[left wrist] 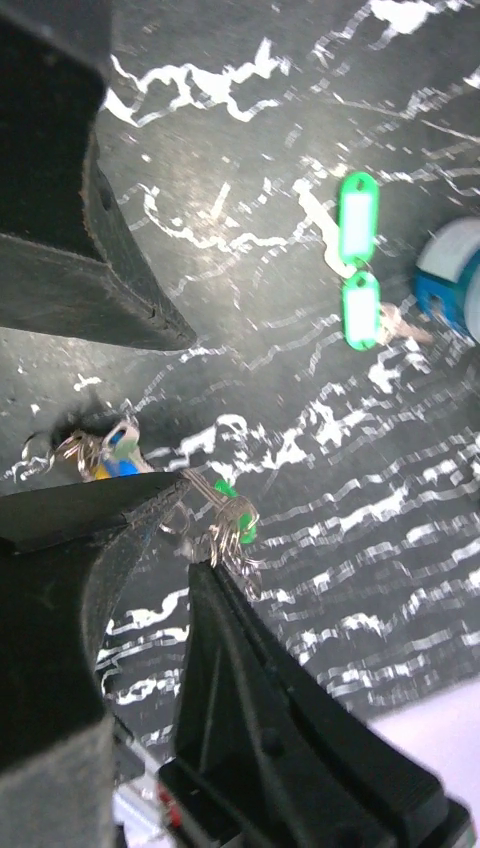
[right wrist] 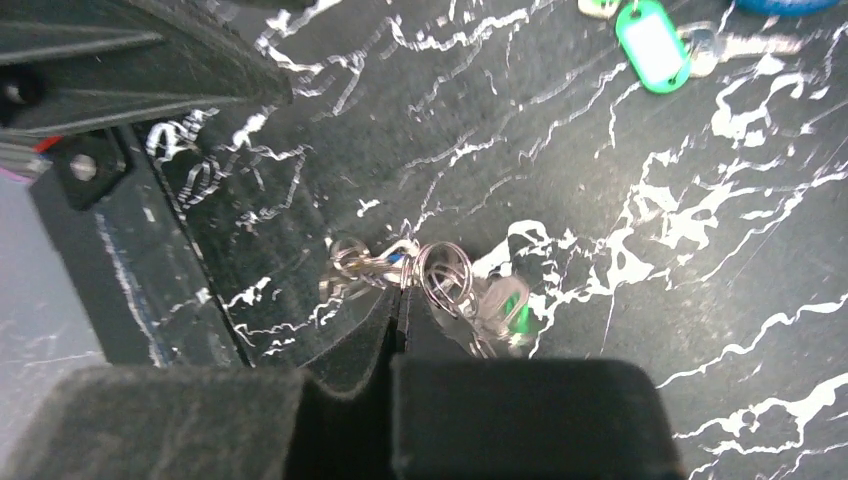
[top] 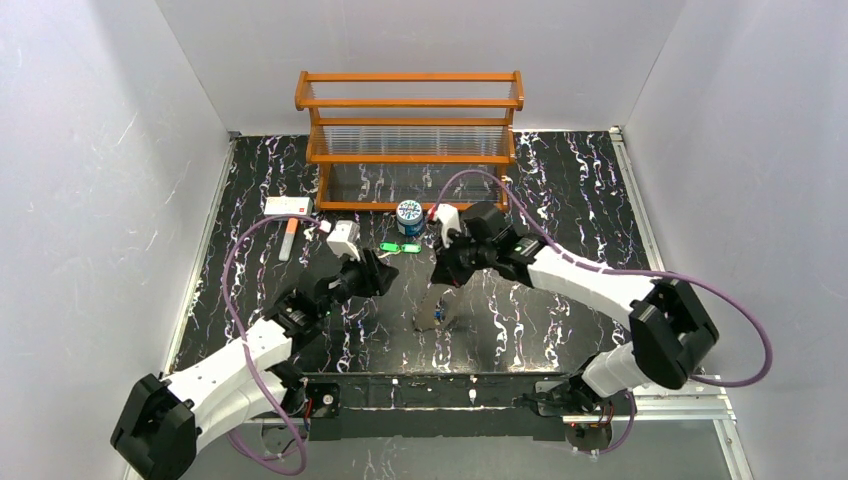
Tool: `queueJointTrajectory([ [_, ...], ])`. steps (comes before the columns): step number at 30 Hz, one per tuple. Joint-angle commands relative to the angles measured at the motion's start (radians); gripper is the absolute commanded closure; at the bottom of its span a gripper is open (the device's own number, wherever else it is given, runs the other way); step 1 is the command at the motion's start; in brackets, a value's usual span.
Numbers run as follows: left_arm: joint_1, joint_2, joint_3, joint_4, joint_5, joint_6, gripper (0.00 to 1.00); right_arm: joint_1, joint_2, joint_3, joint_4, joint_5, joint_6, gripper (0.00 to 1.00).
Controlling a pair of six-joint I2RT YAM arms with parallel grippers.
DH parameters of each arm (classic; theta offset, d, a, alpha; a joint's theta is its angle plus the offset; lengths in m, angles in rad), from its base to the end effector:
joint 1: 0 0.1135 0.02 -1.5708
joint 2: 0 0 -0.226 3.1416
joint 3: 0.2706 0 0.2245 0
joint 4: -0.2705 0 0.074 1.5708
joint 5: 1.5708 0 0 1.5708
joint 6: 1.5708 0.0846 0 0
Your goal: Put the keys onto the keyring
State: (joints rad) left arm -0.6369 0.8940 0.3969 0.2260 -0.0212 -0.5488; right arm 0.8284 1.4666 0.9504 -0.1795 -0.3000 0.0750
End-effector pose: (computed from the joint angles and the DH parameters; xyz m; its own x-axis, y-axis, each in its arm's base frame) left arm 0.2021 -0.1472 0.1968 -0.4852 -0.2898 -0.8250 0.3810 0.7791 -0.4978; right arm 0.2068 0.2624 0.1845 -0.4963 -0.4350 -0.7513 -0.8224 0.5127 0.2464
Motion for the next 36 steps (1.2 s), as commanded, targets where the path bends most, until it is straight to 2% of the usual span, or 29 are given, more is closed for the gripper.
queueJointTrajectory([
  [1,0.006,-0.067,-0.061,0.193,0.103,0.041,0.53,-0.075,-0.089,-0.055,0.168,-0.259,-0.038,0.99],
  [6,0.007,-0.102,-0.177,0.468,0.256,0.038,0.52,-0.086,-0.164,-0.140,0.298,-0.329,-0.068,0.99],
  [9,0.006,-0.097,-0.209,0.573,0.323,0.052,0.52,-0.085,-0.202,-0.205,0.394,-0.345,-0.066,0.99],
  [19,0.004,-0.018,-0.231,0.717,0.531,0.191,0.56,-0.086,-0.220,-0.299,0.473,-0.412,-0.151,0.99],
  [26,0.000,0.049,-0.210,0.727,0.507,0.172,0.57,-0.098,-0.141,-0.346,0.511,-0.309,-0.083,0.99],
  [36,0.000,0.100,-0.209,0.727,0.457,0.125,0.57,-0.248,0.089,-0.293,0.514,-0.420,0.103,0.99],
])
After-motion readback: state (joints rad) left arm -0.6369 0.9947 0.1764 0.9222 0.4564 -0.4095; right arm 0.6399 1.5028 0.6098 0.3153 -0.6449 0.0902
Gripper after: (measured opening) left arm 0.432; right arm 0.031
